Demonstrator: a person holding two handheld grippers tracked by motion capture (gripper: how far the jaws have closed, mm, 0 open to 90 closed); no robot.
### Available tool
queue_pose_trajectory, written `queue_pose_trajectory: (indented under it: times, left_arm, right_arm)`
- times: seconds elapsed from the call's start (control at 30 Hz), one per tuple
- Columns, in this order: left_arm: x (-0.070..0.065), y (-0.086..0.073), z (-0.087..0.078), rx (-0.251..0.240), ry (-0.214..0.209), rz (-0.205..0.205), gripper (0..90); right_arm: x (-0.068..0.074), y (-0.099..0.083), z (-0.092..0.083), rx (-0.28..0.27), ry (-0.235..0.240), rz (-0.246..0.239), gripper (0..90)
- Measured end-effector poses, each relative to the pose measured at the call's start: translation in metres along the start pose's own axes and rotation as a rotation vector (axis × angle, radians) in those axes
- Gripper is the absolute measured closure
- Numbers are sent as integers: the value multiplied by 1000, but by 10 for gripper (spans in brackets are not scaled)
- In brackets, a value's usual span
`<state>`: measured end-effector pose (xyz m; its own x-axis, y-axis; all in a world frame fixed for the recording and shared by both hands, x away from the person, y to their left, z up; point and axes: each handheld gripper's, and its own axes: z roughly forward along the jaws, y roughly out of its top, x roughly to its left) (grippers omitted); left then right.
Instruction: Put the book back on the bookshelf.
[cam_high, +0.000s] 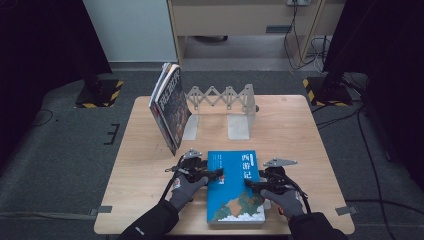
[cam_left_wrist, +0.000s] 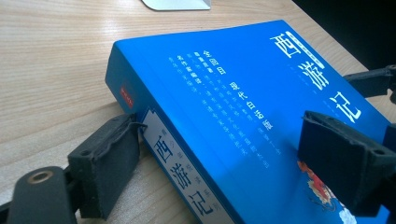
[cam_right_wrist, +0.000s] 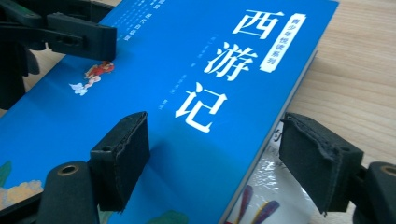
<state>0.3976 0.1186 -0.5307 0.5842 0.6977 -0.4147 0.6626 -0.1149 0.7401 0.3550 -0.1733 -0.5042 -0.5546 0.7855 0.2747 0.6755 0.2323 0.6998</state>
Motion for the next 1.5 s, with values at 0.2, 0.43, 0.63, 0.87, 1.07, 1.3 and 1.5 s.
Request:
queue_pose_trajectory:
  times: [0.2, 0.43, 0.63, 0.87, 1.07, 1.3, 1.5]
  left_arm:
    - [5, -1, 2, -1, -24, -18, 96]
    - [8, -2, 4, 0, -42, -44, 75]
    - [10, -3, 7, 2, -60, -66, 60]
    - [11, -2, 7, 7, -69, -66, 59]
    - [12, -1, 8, 16, -81, -60, 57]
    - [11, -1, 8, 13, -83, -72, 66]
    - [16, -1, 4, 14, -103, -172, 183]
  right_arm:
    - [2, 0, 2, 1, 4, 10, 235]
    - [1, -1, 3, 2, 10, 17, 225]
    - [0, -1, 4, -2, 16, 22, 212]
    - [-1, -2, 6, 0, 30, 38, 199]
    - [-2, -2, 7, 1, 37, 52, 189]
    - [-3, -2, 8, 1, 44, 59, 185]
    - [-3, -2, 8, 0, 48, 55, 180]
